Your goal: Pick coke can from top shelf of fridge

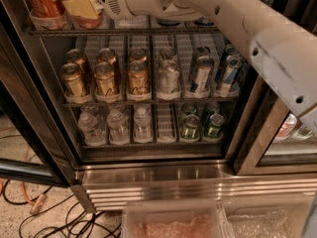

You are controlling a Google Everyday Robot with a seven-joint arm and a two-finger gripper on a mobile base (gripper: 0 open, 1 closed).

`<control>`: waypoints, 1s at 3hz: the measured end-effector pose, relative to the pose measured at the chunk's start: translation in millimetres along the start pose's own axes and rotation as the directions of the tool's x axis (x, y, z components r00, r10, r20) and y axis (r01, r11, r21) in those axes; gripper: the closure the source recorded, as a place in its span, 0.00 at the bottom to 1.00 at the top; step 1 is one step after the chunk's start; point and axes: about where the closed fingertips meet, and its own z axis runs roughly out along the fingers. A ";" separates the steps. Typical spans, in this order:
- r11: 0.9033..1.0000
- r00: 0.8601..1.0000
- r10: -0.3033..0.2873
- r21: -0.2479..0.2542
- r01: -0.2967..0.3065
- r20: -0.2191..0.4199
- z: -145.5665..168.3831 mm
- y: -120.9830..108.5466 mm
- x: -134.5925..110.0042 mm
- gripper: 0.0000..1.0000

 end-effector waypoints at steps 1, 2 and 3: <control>1.000 1.000 0.000 0.000 0.000 0.000 0.7 -2.1 -0.6 0.95; 1.000 1.000 0.000 -0.002 0.000 0.004 1.6 0.5 1.8 1.00; 1.000 1.000 -0.006 0.002 0.006 0.007 0.3 -0.2 0.3 1.00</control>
Offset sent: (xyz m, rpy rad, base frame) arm 0.0001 -0.0024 -0.0056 0.0093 -0.0032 -0.0024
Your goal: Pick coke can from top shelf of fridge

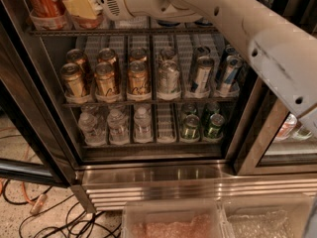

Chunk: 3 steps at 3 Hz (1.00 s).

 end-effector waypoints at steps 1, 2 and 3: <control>0.999 0.999 -0.034 0.018 0.034 0.017 -8.0 -2.8 -12.0 1.00; 0.997 0.998 -0.061 0.043 0.060 0.031 -15.6 -5.5 -22.0 1.00; 0.995 0.996 -0.083 0.061 0.081 0.042 -21.7 -7.5 -30.0 1.00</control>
Offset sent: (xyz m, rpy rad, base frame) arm -0.0026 -0.0233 0.0394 0.0231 -0.1183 -0.0527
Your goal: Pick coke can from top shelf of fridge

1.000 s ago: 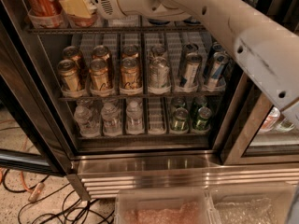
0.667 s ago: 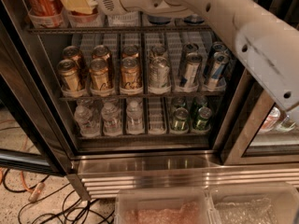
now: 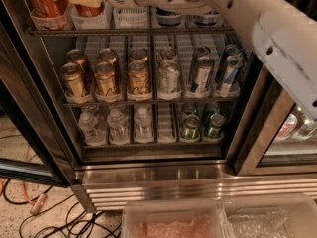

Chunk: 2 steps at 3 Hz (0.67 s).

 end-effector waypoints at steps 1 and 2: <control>1.000 1.000 -0.021 0.013 0.021 0.015 -6.8 0.4 -8.1 1.00; 0.999 0.999 -0.035 0.018 0.034 0.025 -7.9 -0.7 -13.7 1.00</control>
Offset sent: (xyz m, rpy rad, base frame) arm -0.0041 -0.0102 0.0234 0.0204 -0.0708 -0.0153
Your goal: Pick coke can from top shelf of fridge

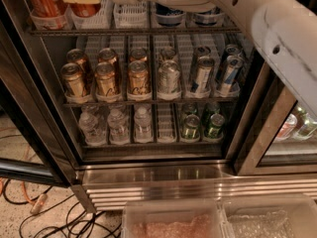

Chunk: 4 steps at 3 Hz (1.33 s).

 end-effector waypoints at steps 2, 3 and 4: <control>1.000 1.000 -0.002 0.008 0.002 -0.006 -10.3 3.6 0.5 1.00; 1.000 1.000 0.009 0.018 -0.009 -0.023 -24.0 8.6 7.6 1.00; 0.999 0.999 0.025 0.033 -0.023 -0.043 -41.5 14.0 16.4 1.00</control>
Offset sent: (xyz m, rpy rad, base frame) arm -0.0132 -0.0238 -0.0036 -0.0097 0.0029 -0.0314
